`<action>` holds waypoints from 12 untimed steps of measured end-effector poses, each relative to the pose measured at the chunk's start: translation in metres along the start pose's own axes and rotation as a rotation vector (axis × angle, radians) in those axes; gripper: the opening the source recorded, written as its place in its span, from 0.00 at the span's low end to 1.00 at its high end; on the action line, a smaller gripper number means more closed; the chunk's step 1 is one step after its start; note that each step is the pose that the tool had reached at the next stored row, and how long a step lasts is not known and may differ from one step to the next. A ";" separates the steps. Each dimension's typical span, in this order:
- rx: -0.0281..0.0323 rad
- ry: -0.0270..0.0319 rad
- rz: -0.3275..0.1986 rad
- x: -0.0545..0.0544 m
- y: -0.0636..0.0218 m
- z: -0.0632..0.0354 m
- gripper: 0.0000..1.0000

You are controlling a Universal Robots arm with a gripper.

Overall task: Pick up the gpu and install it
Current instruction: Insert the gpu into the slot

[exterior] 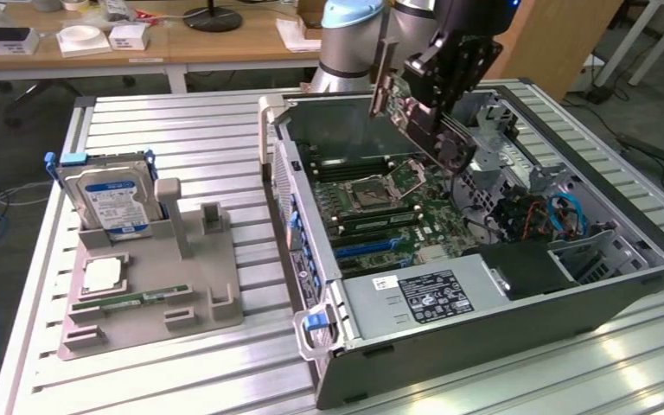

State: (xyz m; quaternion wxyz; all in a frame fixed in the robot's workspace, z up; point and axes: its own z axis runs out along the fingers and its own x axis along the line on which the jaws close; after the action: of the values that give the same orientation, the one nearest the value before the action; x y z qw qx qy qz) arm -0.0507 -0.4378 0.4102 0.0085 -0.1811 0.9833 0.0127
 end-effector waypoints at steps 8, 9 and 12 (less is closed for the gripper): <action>-0.0022 0.0023 -0.104 0.000 0.0000 0.0000 0.26; -0.0025 0.0026 -0.118 0.000 0.0000 0.0000 0.26; -0.0034 0.0036 -0.160 0.000 0.0000 0.0000 0.26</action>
State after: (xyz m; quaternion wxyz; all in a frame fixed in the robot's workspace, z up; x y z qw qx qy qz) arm -0.0507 -0.4378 0.4102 0.0074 -0.2593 0.9657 0.0133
